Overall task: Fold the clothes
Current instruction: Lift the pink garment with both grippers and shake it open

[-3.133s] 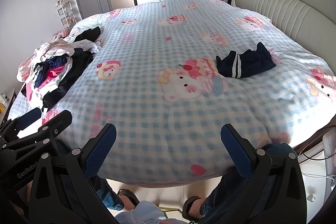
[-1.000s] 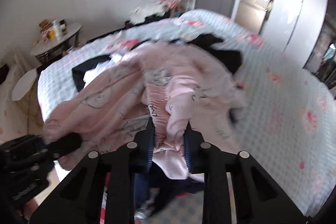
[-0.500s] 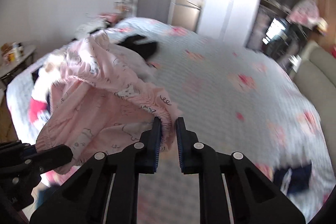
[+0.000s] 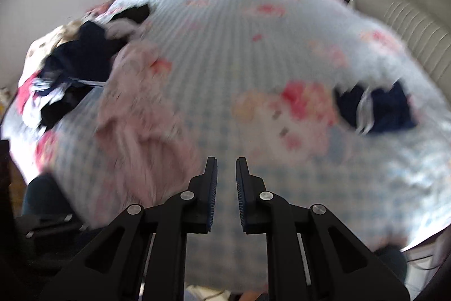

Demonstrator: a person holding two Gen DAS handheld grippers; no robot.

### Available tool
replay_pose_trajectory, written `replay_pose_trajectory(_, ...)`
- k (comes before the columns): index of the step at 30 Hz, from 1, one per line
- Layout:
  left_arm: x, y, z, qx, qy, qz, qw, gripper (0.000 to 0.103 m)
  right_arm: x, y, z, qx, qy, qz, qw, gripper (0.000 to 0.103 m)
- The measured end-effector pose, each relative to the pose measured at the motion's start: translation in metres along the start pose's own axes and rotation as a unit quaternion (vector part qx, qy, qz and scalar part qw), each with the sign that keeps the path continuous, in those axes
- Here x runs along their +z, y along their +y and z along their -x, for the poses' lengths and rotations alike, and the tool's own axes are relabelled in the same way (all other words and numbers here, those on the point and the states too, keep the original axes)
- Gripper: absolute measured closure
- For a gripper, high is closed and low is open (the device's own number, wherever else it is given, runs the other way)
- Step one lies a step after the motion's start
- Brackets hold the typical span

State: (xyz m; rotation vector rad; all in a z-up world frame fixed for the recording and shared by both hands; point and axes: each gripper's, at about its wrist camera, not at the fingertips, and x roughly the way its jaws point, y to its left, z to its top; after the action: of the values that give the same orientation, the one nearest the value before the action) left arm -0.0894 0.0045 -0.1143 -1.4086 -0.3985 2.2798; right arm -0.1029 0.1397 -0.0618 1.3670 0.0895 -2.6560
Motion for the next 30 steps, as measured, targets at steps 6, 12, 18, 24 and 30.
replay_pose_trajectory(6, 0.012, 0.067, 0.019, 0.062, -0.03, 0.077, 0.9947, 0.062, -0.016, 0.02, -0.046, 0.035, 0.04, 0.018, 0.998, 0.06)
replay_pose_trajectory(12, 0.039, 0.122, 0.028, 0.124, -0.063, 0.094, 0.9858, 0.046, -0.015, 0.031, -0.091, 0.037, 0.066, 0.008, 0.997, 0.034)
replay_pose_trajectory(18, 0.071, 0.146, -0.012, 0.101, -0.021, 0.082, 0.9912, 0.037, -0.006, 0.016, -0.133, 0.067, 0.105, -0.065, 0.99, 0.028)
replay_pose_trajectory(24, 0.088, 0.126, -0.033, 0.117, -0.019, 0.044, 0.9919, 0.084, 0.006, 0.032, -0.134, 0.061, 0.086, -0.023, 0.994, 0.087)
replay_pose_trajectory(30, 0.093, 0.069, -0.017, 0.078, -0.044, -0.018, 0.9958, 0.093, 0.031, -0.004, -0.082, -0.027, -0.003, -0.025, 0.999, 0.095)
